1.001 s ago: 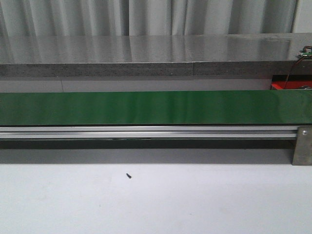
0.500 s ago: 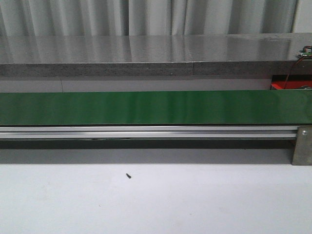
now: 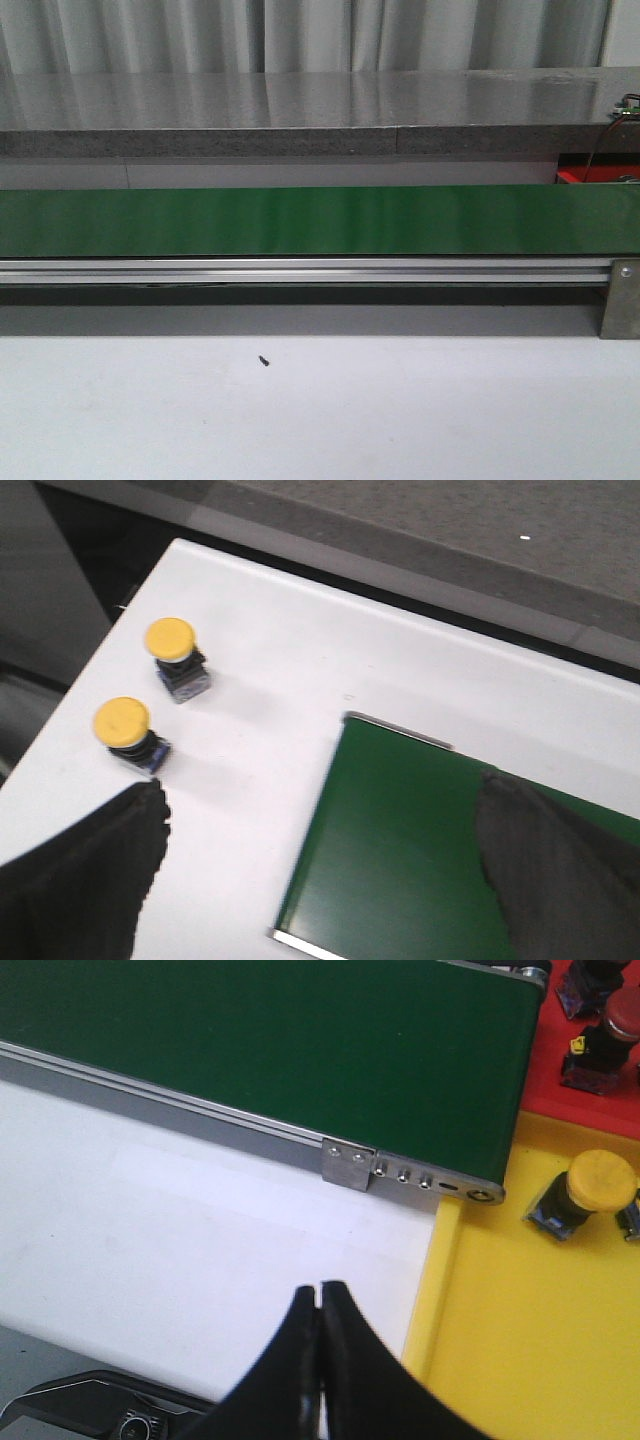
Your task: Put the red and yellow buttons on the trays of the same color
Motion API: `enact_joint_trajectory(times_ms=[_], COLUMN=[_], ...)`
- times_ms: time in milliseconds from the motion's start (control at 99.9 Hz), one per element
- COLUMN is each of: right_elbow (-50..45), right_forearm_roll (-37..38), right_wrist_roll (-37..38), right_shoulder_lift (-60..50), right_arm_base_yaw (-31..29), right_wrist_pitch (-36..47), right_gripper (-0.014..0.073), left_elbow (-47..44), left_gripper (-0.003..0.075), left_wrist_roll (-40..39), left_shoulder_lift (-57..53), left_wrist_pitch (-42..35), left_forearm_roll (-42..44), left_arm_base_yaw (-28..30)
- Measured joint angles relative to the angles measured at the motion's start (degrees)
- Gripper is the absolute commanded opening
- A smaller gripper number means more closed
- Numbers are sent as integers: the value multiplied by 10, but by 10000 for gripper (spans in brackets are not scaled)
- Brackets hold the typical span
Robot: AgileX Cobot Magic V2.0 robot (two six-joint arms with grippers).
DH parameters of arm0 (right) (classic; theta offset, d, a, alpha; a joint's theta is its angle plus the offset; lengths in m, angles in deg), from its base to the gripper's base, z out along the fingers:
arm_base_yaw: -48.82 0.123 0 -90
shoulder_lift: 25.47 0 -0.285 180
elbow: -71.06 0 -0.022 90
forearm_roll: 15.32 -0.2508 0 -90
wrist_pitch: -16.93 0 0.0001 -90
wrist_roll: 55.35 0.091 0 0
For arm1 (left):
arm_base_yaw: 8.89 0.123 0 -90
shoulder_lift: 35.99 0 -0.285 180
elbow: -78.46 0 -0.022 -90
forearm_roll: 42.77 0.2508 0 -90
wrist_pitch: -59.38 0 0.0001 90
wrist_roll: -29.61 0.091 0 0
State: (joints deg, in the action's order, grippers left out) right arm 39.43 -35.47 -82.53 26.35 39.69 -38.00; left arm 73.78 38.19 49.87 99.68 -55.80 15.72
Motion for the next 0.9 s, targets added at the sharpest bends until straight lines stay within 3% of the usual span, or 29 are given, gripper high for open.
enact_joint_trajectory(times_ms=[380, 901], right_elbow=[0, 0], right_forearm_roll=[0, 0], right_wrist_roll=[0, 0], right_shoulder_lift=[0, 0], right_arm_base_yaw=[0, 0], right_wrist_pitch=[-1, -3], right_gripper=[-95, -95], left_elbow=[80, 171], left_gripper=[608, 608], left_wrist_roll=[-2, -3], left_shoulder_lift=[169, 321], left_wrist_pitch=[3, -13], left_forearm_roll=[31, 31], left_arm_base_yaw=[115, 120])
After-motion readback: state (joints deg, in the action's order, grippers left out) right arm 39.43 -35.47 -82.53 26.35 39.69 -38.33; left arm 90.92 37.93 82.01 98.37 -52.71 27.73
